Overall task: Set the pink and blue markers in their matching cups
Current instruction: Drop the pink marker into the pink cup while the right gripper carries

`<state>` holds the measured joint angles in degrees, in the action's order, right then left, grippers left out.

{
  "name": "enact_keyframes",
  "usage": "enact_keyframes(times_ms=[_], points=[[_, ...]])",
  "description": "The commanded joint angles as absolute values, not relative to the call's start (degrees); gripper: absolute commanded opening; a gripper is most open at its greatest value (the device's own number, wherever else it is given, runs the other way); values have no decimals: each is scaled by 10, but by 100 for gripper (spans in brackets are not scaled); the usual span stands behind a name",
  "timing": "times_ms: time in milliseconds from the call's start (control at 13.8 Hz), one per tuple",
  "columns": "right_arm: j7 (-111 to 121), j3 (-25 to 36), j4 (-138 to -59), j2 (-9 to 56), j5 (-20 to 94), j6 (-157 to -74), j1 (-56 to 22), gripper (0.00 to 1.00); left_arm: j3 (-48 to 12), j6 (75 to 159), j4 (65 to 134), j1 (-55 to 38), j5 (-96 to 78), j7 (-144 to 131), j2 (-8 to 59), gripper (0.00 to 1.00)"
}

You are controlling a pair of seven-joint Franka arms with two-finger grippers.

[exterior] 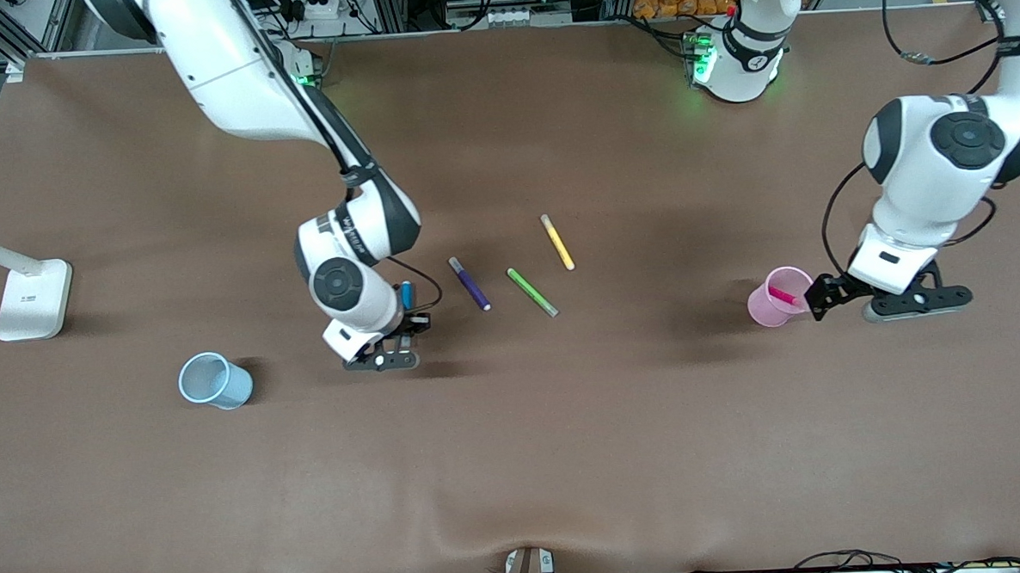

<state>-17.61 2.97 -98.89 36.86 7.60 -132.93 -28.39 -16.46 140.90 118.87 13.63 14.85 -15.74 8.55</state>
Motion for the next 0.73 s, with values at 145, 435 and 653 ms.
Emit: enact_keyframes(times_ms=[145, 435, 653], points=[[-1, 20, -999, 296, 69, -1289, -223, 0, -170, 1281, 1086, 134, 157, -134, 93, 100], [132, 18, -987, 251, 75, -1277, -185, 0, -191, 1201, 1049, 136, 138, -134, 89, 100], [205, 15, -965, 232, 77, -1274, -156, 0, -194, 1160, 1018, 136, 111, -135, 77, 100]])
